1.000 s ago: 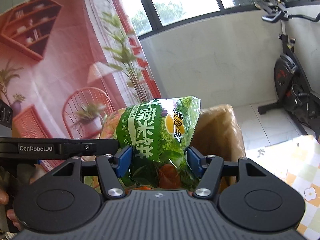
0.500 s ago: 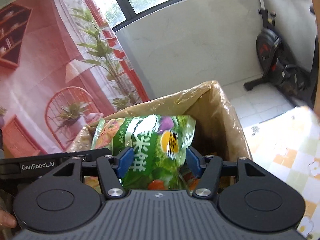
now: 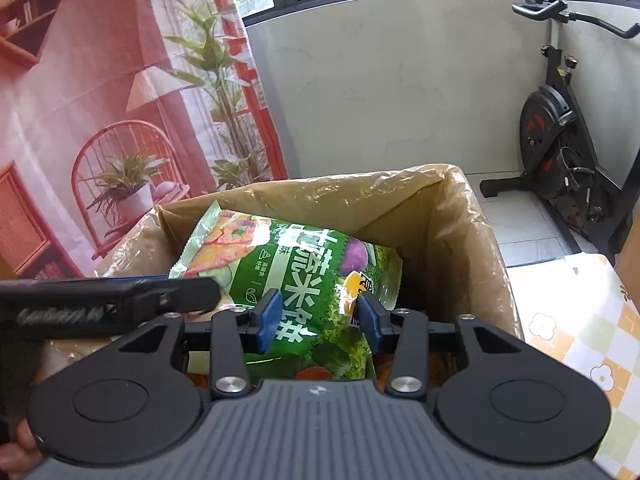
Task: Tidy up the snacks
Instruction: 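Open both tools to release the chip bag into the box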
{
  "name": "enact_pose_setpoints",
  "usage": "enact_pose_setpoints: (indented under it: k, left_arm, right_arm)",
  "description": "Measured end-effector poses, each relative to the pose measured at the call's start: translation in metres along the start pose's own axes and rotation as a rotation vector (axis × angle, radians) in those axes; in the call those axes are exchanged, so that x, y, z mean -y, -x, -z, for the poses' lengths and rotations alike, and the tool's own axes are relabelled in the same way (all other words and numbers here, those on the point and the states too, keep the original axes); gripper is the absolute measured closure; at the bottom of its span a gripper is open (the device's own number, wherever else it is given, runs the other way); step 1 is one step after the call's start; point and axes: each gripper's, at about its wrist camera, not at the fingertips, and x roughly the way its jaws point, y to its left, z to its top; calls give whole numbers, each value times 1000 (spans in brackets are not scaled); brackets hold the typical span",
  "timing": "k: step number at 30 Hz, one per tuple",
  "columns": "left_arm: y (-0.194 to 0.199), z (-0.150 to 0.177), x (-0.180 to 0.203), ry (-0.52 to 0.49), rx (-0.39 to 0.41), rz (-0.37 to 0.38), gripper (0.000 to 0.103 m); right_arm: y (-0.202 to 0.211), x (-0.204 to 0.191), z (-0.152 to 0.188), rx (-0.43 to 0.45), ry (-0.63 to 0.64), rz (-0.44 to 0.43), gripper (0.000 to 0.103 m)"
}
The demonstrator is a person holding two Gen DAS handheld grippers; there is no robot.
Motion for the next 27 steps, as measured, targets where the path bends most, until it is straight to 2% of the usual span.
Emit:
enact_pose_setpoints:
  k: [4, 7, 12, 14, 16, 18, 24, 25, 27]
  left_arm:
    - [20, 4, 8, -76, 47, -71, 41]
    - [34, 5, 3, -52, 69, -90, 41]
    - [60, 6, 1, -37, 105, -130, 40]
    - [75, 8, 3, -47, 144, -145, 35]
    - [89, 11, 5, -54, 179, -168, 24]
    - [101, 12, 7, -54, 200, -174, 21]
    - [134, 12, 18, -100, 268, -225, 11]
    - [141, 13, 21, -108, 278, -235, 11]
    - [153, 14, 25, -115, 295, -248, 10]
  right_arm:
    - [9, -3, 0, -8, -13, 39, 58]
    - [21, -13, 0, 4, 38, 75, 58]
    - [50, -29, -1, 42, 72, 81, 57]
    - [64, -37, -3, 60, 84, 82, 57]
    - [77, -44, -2, 81, 98, 76, 57]
    - [88, -52, 0, 95, 107, 70, 53]
    - [122, -68, 7, 137, 105, 53, 28]
    - [129, -70, 7, 149, 106, 49, 23]
    - [144, -75, 8, 176, 108, 50, 19]
